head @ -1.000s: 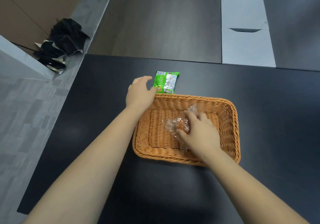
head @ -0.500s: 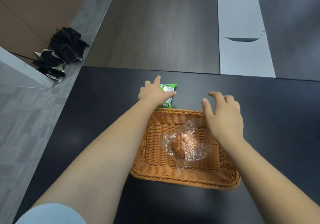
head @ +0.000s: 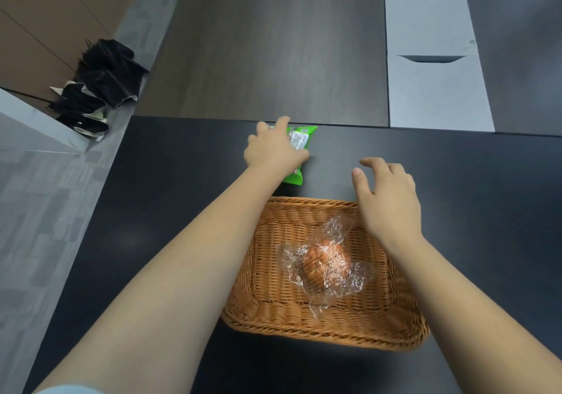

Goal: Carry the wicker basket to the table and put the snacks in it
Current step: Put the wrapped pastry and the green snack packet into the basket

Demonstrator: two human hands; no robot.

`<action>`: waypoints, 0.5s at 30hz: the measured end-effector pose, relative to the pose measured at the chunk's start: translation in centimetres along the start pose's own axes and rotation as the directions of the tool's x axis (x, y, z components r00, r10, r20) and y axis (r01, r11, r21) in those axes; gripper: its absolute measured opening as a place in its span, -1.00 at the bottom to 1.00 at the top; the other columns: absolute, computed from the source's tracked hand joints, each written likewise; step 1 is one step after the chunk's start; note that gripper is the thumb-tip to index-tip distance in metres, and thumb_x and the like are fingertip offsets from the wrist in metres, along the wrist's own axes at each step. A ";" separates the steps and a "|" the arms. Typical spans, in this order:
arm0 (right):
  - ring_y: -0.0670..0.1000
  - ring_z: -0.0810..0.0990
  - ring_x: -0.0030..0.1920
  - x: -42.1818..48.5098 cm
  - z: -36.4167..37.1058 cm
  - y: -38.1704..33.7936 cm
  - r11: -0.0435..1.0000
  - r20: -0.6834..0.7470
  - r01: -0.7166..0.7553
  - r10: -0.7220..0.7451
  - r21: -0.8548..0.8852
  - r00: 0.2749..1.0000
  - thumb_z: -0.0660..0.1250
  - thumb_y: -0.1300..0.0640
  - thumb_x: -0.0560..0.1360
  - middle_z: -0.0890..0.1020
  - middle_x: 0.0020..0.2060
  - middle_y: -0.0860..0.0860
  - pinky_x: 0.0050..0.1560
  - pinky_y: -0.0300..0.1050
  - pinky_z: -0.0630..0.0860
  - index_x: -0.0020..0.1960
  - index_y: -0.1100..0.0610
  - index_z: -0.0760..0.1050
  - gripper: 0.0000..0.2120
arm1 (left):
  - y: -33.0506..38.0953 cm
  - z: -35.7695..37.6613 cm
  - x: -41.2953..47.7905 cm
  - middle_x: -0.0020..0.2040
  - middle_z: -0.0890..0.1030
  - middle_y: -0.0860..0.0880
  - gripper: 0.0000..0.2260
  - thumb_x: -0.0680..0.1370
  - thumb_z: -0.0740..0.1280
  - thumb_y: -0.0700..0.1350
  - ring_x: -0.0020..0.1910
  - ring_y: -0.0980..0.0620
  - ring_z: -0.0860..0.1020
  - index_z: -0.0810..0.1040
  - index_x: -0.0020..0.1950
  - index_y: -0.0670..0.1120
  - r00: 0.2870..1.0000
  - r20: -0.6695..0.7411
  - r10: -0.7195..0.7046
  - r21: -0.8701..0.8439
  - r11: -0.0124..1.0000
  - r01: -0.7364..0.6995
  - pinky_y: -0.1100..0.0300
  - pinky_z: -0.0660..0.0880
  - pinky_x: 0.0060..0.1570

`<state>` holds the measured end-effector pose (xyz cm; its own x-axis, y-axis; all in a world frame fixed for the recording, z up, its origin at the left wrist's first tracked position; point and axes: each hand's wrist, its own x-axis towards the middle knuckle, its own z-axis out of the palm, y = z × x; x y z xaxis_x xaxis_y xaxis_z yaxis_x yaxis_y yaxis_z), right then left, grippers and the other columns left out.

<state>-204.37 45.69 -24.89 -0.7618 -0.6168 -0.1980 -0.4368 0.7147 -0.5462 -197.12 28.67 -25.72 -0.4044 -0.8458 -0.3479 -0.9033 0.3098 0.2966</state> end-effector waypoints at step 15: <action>0.18 0.40 0.27 -4.5 -1.1 -0.5 0.999 -0.015 0.029 -0.029 0.026 0.999 0.08 -0.07 0.58 0.50 0.24 0.13 0.14 0.06 0.38 0.32 0.04 0.42 -0.62 | -6.7 5.3 -17.4 0.44 0.29 0.07 -0.35 0.43 0.24 0.29 0.37 -0.02 0.37 0.19 0.49 0.20 0.986 0.163 0.045 -0.202 0.979 -0.011 0.05 0.40 0.23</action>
<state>-201.25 48.41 -22.83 -0.7558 -0.6324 -0.1699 -0.4467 0.6876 -0.5724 -184.76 43.57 -26.35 -0.4624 -0.7491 -0.4744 -0.8513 0.2255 0.4737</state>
